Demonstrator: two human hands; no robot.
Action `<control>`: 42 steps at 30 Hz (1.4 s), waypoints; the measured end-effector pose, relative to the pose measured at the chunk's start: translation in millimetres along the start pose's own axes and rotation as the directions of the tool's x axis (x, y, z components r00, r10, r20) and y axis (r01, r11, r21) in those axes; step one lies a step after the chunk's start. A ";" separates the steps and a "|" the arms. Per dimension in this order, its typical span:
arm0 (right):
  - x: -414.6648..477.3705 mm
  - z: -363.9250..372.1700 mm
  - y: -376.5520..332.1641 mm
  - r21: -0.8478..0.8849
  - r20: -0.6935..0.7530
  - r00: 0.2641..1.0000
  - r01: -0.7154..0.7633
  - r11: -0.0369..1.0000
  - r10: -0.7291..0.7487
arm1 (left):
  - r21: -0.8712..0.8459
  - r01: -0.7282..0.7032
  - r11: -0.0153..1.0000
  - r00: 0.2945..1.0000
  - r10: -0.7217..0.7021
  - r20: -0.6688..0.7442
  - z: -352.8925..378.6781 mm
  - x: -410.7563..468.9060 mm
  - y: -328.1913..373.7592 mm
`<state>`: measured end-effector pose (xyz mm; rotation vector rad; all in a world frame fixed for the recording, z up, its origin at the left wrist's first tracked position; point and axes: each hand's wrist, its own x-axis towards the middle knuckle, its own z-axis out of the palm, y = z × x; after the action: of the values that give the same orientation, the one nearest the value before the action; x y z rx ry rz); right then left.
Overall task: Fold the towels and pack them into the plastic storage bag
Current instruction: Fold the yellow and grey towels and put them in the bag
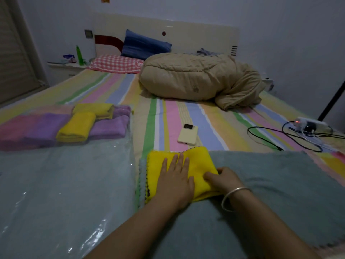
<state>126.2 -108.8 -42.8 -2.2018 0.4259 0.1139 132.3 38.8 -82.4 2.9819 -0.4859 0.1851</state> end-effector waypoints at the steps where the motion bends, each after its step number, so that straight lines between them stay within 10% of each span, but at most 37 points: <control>1: -4.2 1.3 0.2 0.066 -0.010 1.000 -0.001 0.998 0.002 | 0.007 0.024 1.000 1.000 -0.024 0.001 8.7 -1.1 -0.8; 8: -43.1 33.9 -5.3 0.354 -0.270 0.959 0.176 0.919 -0.080 | -0.348 0.053 0.936 0.999 -0.054 0.008 0.7 4.6 -8.6; 10: -53.9 44.9 -12.0 0.248 -0.320 0.927 0.283 0.927 -0.197 | -0.858 0.173 0.483 0.971 -0.229 0.067 -21.6 12.2 -19.2; 13: -65.0 64.4 -22.9 -0.056 -0.326 0.823 0.474 0.879 -0.465 | -0.925 0.255 -0.280 0.877 -0.336 0.343 -49.9 11.8 -50.8; 18: -68.6 96.2 -33.2 -0.576 0.023 0.645 0.632 0.518 -0.764 | -0.743 0.380 -0.550 0.801 -0.205 0.562 -59.0 3.0 -96.2; 22: -65.1 108.2 -30.2 -0.662 0.200 0.665 0.633 0.401 -0.719 | -0.818 0.425 -0.387 0.810 -0.242 0.535 -57.3 6.7 -99.6; 26: -75.7 108.6 -34.2 -0.612 0.227 0.717 0.631 0.477 -0.659 | -0.825 0.372 0.426 0.895 -0.400 0.197 -41.8 17.4 -107.3; 29: -71.5 97.6 -43.3 -0.345 0.184 0.802 0.593 0.727 -0.568 | -0.639 0.246 0.729 0.961 -0.268 0.064 -41.2 18.7 -109.6; 32: -54.0 82.0 -44.3 -0.088 -0.160 0.912 0.368 0.925 -0.378 | -0.568 0.179 0.803 0.979 -0.203 0.021 -40.9 19.8 -110.3; 36: -38.3 72.5 -49.7 0.119 0.102 0.995 0.003 0.993 -0.015 | -0.514 0.166 0.841 0.984 -0.172 0.038 -42.7 18.2 -108.8; 42: -55.1 25.5 -48.1 0.157 0.200 0.980 -0.038 0.987 0.007 | -0.640 0.106 0.761 0.992 -0.036 0.121 -63.0 6.9 -102.4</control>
<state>92.7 -47.1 -10.0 -2.0051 0.3360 0.2997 165.3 141.4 -28.9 2.3201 -0.3485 -0.1271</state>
